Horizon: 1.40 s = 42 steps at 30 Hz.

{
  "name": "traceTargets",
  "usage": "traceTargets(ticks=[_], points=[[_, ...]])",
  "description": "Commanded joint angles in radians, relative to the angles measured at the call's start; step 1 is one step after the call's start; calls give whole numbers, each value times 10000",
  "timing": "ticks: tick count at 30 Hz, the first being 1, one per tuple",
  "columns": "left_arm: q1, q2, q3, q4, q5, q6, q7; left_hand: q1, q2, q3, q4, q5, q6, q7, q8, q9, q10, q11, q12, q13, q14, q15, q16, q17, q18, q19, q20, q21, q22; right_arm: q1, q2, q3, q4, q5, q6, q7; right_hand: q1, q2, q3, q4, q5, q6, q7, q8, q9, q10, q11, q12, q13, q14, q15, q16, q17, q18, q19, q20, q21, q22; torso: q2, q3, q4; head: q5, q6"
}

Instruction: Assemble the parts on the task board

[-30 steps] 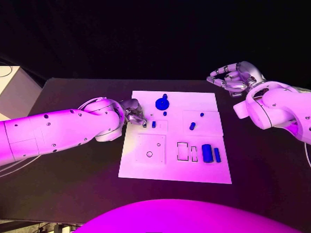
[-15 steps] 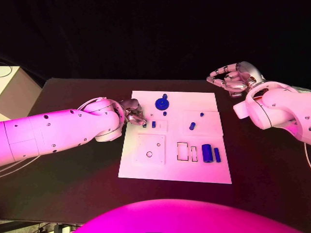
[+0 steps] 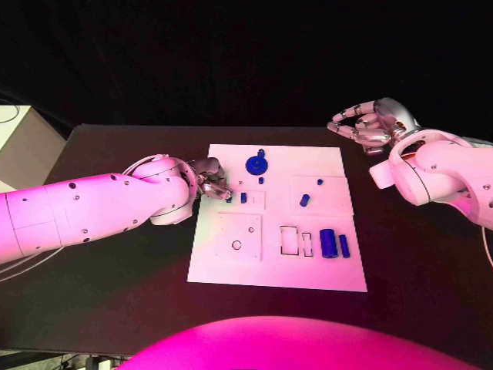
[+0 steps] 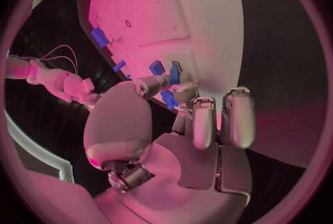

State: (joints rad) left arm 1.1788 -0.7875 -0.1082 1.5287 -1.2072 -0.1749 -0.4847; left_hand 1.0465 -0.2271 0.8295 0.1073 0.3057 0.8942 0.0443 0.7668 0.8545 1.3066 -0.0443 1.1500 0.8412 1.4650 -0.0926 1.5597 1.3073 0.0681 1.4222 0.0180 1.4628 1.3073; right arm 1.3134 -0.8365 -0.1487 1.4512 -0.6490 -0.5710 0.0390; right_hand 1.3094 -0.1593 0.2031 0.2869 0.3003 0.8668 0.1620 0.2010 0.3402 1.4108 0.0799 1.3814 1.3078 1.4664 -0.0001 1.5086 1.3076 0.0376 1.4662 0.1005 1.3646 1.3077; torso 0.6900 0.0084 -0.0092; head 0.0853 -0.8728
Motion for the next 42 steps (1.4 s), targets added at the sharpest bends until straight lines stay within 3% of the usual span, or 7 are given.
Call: traceTargets(ticks=[1, 24, 34, 42], points=[[-41, 1, -28, 27, 51, 374, -87, 159, 93, 770, -805, 21, 228, -215, 34, 83, 15, -21, -2, 4, 1008, -42, 16, 2466, -163, 49, -6, 20, 542, -6, -1, 1, 6, -39, 137, 108, -99, 25, 45, 12, 37, -59, 13, 47, 10, -59, -22, -48, 931, 639, 6, -69, 1040, 114, 190, 18, -58, 1285, 2, -5, -2, 5, 2], [-45, -15, -28, 18, 135, 439, -103, 162, 99, 747, -780, -18, 226, -217, 32, 77, 9, -22, -19, -21, 1004, -43, 9, 2454, -158, 35, -3, 8, 522, -7, -9, 1, 14, -39, 119, 112, -99, 25, 45, 12, 37, -59, 13, 47, 10, -59, -22, -48, 931, 639, 6, -69, 1040, 114, 190, 18, -58, 1285, 6, -4, -1, -8, 2], [-44, 3, -28, -43, 332, 494, -165, -521, -101, 113, -22, -39, 286, -276, -4, -10, -70, -49, -71, -98, 975, -63, -48, 2355, -141, -7, -13, -50, 455, -8, -22, 1, 23, -39, 120, 106, -136, 10, 90, 4, 42, -73, 11, 69, 13, -72, -25, -64, 900, 638, 1, -84, 1022, 123, 181, 12, -109, 1256, 1, 2, -4, -29, 2], [-44, 24, -28, -80, 383, 492, -192, -711, -148, -267, 256, -29, 333, -287, -15, -51, -95, -57, -67, -105, 973, -75, -52, 2348, -136, -17, -28, -70, 435, -8, -26, 1, 27, -39, 132, 103, -136, 10, 90, 4, 42, -73, 11, 69, 13, -72, -25, -64, 900, 638, 1, -84, 1022, 123, 181, 12, -109, 1256, 1, 4, -5, -43, 2]])
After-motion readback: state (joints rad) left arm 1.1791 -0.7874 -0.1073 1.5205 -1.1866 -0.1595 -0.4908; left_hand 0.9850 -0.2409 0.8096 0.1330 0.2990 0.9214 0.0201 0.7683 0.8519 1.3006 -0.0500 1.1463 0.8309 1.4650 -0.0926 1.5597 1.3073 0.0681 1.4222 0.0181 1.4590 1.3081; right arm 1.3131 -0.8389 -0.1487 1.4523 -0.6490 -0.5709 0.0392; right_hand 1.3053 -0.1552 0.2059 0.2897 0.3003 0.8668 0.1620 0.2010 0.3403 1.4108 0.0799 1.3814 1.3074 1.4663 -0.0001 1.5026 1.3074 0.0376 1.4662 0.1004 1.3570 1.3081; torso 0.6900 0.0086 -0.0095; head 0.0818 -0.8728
